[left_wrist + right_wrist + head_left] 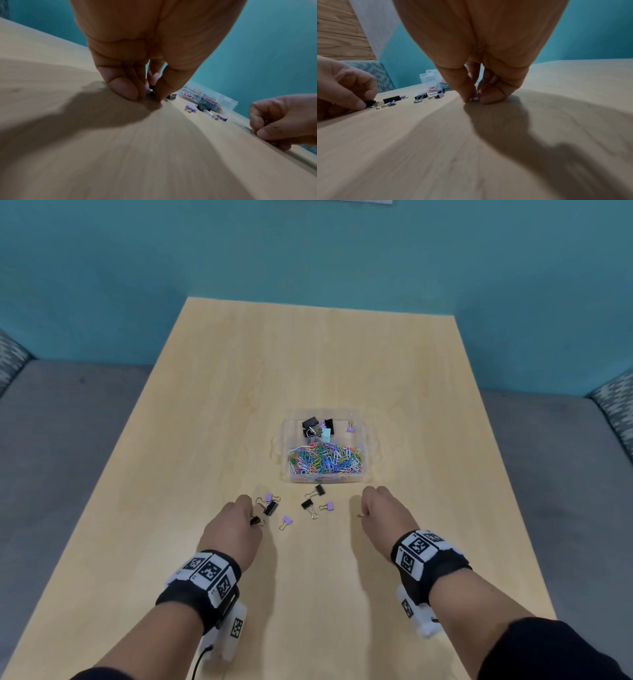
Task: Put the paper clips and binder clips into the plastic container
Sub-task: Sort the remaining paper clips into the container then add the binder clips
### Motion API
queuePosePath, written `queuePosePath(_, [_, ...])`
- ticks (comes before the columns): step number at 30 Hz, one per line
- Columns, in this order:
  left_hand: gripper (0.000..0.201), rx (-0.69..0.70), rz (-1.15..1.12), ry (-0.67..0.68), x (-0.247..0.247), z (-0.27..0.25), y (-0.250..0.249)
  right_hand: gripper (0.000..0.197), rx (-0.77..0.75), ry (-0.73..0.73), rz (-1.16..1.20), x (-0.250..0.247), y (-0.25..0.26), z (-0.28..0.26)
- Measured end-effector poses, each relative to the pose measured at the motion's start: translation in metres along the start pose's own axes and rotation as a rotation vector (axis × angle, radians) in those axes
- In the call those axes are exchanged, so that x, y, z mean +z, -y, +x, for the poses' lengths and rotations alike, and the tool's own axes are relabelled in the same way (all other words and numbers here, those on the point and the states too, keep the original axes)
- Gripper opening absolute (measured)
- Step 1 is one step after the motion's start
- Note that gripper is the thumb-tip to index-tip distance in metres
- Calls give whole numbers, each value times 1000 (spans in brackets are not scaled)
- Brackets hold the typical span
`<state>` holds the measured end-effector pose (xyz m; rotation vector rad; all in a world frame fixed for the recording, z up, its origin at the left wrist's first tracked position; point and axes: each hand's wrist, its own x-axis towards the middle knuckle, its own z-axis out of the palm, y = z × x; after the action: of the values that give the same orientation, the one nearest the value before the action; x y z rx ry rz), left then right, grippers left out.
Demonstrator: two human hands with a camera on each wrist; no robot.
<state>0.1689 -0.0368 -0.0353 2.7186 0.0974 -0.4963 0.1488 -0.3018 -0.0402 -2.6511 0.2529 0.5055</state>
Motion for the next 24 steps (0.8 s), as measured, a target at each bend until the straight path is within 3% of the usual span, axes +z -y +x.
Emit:
queuePosePath(2, [9,-9,-13,9,0,-2,0,17,46,2,93,-1,3,-3])
queuePosePath(5, [11,-26,-18,8,0,-3,1,15,225,-21,653,0,13,-5])
queuePosePath(7, [11,-18,-6,-1,1,-4,1,16,323,-1,896,-2,21,-5])
queuePosePath(12, [10,9,4,-1,2,0,1,22,310,104,1000,-5,41,1])
queuePosePath(14, [12,6,13,7,1,3,0,16,247,130,874,-1,45,7])
queuePosePath(19, [14,31,4,30,1,5,1,18,-107,151,69,8,50,15])
queuePosePath(24, [8,67,-26,80,-1,3,2,16,-189,123,-103,12,52,18])
